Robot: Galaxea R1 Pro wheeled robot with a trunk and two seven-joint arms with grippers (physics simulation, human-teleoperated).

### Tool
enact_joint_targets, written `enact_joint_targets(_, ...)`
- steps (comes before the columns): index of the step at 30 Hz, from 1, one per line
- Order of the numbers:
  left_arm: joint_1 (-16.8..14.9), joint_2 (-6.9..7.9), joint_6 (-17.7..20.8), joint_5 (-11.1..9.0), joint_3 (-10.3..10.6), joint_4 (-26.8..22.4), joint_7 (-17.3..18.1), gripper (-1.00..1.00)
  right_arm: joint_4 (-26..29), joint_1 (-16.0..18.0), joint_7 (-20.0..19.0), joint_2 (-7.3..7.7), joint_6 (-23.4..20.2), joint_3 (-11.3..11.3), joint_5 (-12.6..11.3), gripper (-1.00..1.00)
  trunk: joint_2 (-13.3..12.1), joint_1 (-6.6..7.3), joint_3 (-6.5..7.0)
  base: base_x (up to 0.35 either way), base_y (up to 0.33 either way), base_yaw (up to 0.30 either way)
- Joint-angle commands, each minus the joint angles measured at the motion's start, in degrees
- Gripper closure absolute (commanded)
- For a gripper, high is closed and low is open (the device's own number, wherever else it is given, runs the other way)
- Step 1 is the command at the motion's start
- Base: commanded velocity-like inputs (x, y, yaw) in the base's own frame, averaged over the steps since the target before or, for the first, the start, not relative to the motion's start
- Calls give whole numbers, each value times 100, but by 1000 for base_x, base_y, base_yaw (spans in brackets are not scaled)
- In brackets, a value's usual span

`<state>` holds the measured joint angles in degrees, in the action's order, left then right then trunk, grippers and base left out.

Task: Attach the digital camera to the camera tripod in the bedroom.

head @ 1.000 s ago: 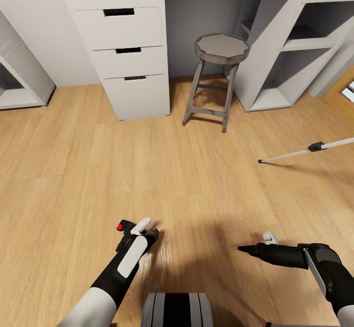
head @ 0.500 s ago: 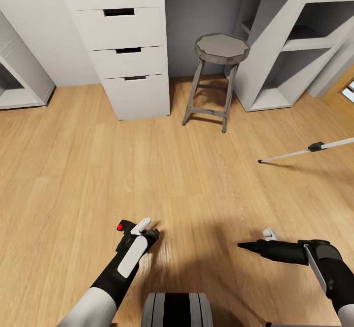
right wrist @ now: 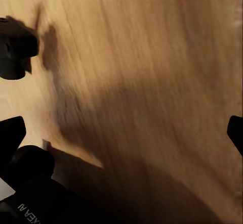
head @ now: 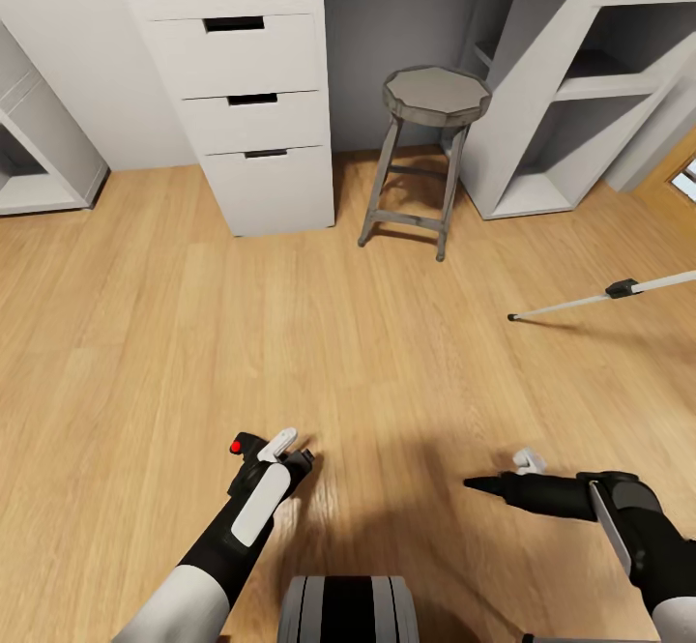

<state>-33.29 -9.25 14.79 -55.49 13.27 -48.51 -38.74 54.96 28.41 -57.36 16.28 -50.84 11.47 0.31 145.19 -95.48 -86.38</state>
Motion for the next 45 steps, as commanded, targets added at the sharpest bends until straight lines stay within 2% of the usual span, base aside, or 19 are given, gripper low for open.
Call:
enact_joint_targets(1, -2, 2, 15, -23, 9, -9, -37, -100, 9, 7, 168, -45, -43, 12, -7, -100, 2, 1, -4, 0, 0, 0)
enact_joint_targets(2, -2, 2, 15, -23, 9, -9, -37, -100, 14, 19, 369, -100, -46, 14, -17, -100, 2, 1, -4, 0, 0, 0)
enact_joint_targets(3, -2, 2, 13, -23, 9, -10, -37, -100, 20, 75, 798, -234, -50, 20, -33, -100, 2, 1, -4, 0, 0, 0)
enact_joint_targets(6, -2, 2, 11, -23, 11, -11, -37, -100, -1, 241, 1469, -452, -53, 25, -51, -100, 2, 1, -4, 0, 0, 0)
enact_joint_targets(7, -2, 2, 13, -23, 14, -12, -37, -100, -27, 376, 1905, -580, -47, 29, -63, -100, 2, 1, -4, 0, 0, 0)
enact_joint_targets(9, -2, 2, 13, -23, 15, -11, -37, -100, -52, 498, 2312, -679, -37, 33, -71, -100, 2, 1, -4, 0, 0, 0)
enact_joint_targets(10, -2, 2, 14, -23, 16, -14, -37, -100, -72, 595, 2662, -749, -22, 40, -79, -100, 2, 1, -4, 0, 0, 0)
enact_joint_targets(13, -2, 2, 15, -18, 17, -17, -37, -100, -88, 699, 3183, -820, 63, 62, -143, -100, 2, 1, -4, 0, 0, 0)
enact_joint_targets(18, -2, 6, 13, -17, 18, -18, -37, -100, -96, 748, 3692, -840, 334, 151, -276, -100, 2, 1, -4, 0, 0, 0)
enact_joint_targets(22, -2, 4, 14, -18, 18, -18, -37, -100, -98, 762, 4246, -846, 639, 298, -330, -100, 2, 1, -4, 0, 0, 0)
enact_joint_targets(25, -2, 3, 15, -20, 18, -18, -37, -100, -91, 769, 4931, -855, 959, 401, -359, -100, 2, 1, -4, 0, 0, 0)
enact_joint_targets(34, -2, 5, 15, -20, 18, -19, -37, -100, 33, 771, 5189, -862, 1071, 389, -301, -100, 2, 1, -4, 0, 0, 0)
enact_joint_targets(39, -2, 10, 15, -19, 18, -24, -37, -100, 558, 767, 5239, -864, 1040, 370, -268, -100, 2, 1, -4, 0, 0, 0)
enact_joint_targets(45, -2, 11, 15, -16, 18, -26, -37, -100, 764, 764, 5229, -861, 1008, 373, -281, -100, 2, 1, -4, 0, 0, 0)
